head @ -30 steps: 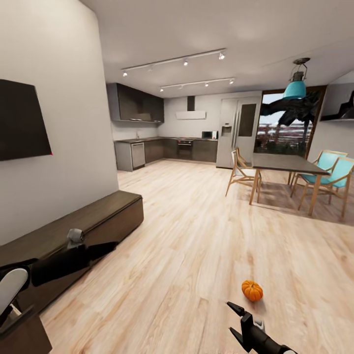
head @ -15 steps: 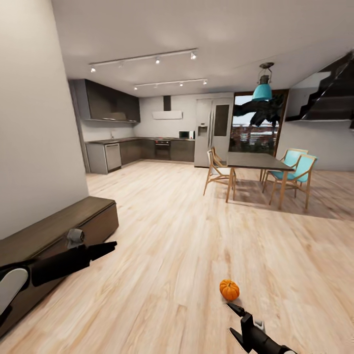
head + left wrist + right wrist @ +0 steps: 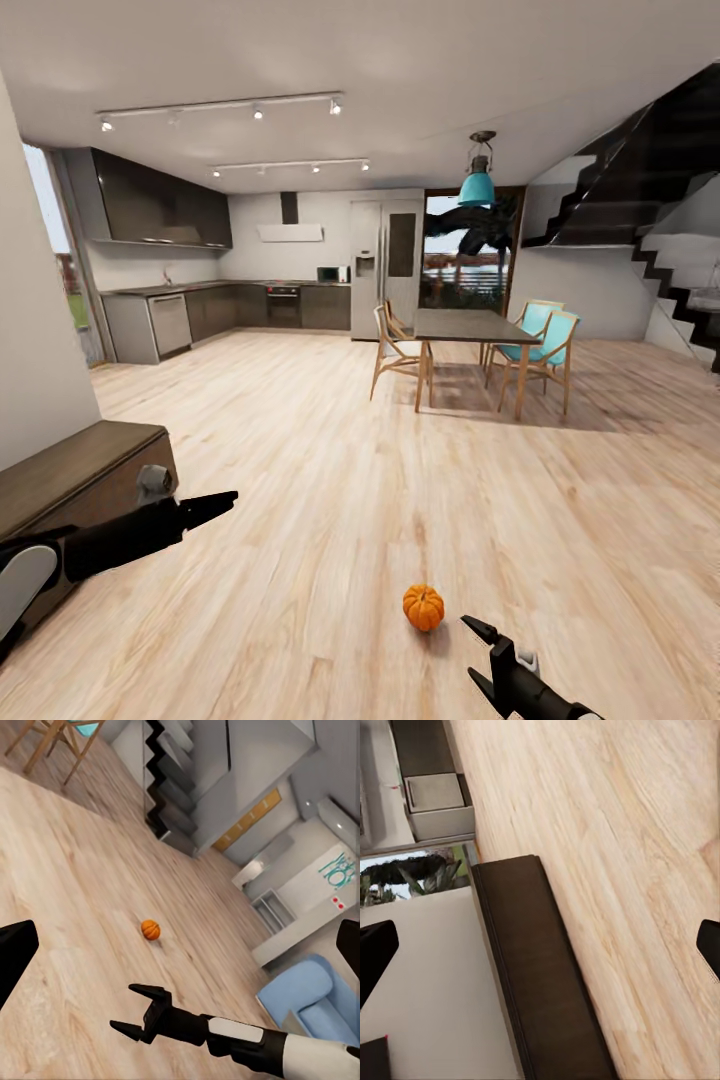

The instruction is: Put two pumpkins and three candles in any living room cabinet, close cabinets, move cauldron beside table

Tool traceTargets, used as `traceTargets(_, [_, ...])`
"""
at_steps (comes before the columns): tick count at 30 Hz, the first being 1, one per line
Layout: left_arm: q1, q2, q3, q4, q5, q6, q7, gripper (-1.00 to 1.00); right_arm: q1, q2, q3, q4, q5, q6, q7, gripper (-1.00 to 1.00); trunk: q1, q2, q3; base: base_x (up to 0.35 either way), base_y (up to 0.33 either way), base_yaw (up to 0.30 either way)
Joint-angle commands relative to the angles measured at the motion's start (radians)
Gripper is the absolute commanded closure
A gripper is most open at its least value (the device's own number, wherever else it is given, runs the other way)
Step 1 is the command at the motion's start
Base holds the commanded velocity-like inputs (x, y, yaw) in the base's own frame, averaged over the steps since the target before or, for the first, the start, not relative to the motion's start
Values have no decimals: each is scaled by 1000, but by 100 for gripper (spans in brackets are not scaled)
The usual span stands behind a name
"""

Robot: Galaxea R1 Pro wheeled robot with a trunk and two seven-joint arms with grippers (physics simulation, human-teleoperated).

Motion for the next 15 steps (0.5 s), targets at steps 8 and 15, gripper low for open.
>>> traceTargets(8, [-1,1,-1,0,2,4,-2,-100,-1,-4,-2,0,-5,-82,-4,-100,0,0,-1,334,53,-69])
traceTargets(15, [-1,1,-1,0,4,4,-2,-100,-1,-1,-2,0,-6,-103,-3,-100,0,0,-1,323,119,-6])
